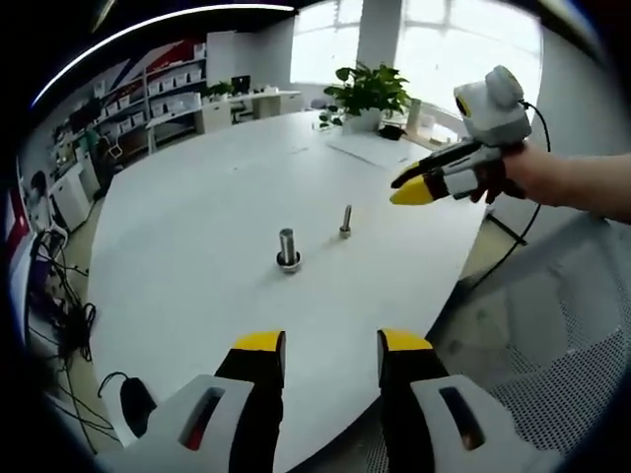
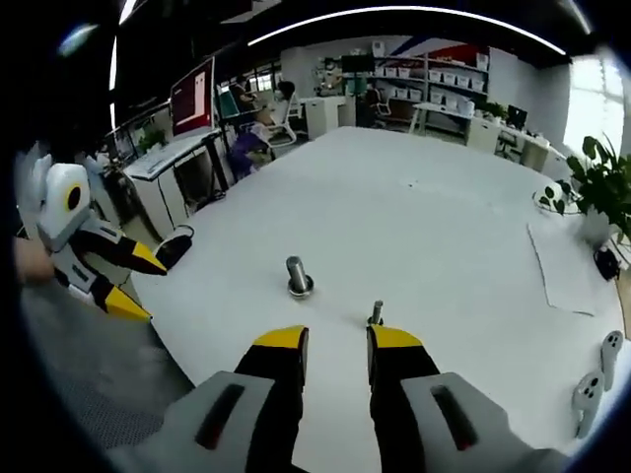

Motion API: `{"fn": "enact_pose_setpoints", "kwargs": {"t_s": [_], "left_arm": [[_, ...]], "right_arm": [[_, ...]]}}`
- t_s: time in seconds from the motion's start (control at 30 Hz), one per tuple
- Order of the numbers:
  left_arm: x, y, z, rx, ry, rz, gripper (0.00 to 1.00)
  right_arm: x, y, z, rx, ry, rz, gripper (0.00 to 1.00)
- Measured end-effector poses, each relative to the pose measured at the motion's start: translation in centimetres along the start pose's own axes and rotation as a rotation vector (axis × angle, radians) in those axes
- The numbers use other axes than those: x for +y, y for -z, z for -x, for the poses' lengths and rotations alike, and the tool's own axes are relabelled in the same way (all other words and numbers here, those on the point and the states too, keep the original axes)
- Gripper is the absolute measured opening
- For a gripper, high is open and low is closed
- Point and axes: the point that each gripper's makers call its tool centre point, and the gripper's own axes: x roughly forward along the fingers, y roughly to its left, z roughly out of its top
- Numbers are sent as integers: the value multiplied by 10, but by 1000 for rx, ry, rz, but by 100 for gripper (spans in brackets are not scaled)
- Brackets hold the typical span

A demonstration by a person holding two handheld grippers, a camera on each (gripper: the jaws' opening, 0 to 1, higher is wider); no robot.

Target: Place the washer onto the threaded stud by aligning its center hole with the stud, sliding it down to the base, and recovering from edge contact or off-axis alignment until the washer reaches the visible bottom stop.

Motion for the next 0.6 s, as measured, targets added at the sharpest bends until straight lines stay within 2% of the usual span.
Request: {"fn": "enact_pose_setpoints", "kwargs": {"t_s": [0.3,0.43,0.6], "left_arm": [[7,-14,7,-66,-25,16,36],[6,-23,10,-112,-27,30,37],[8,-28,11,-133,-34,25,37]], "right_arm": [[13,-1,20,-32,19,-4,28],[14,5,22,-33,29,-16,28],[14,9,21,-25,34,-12,28]]}}
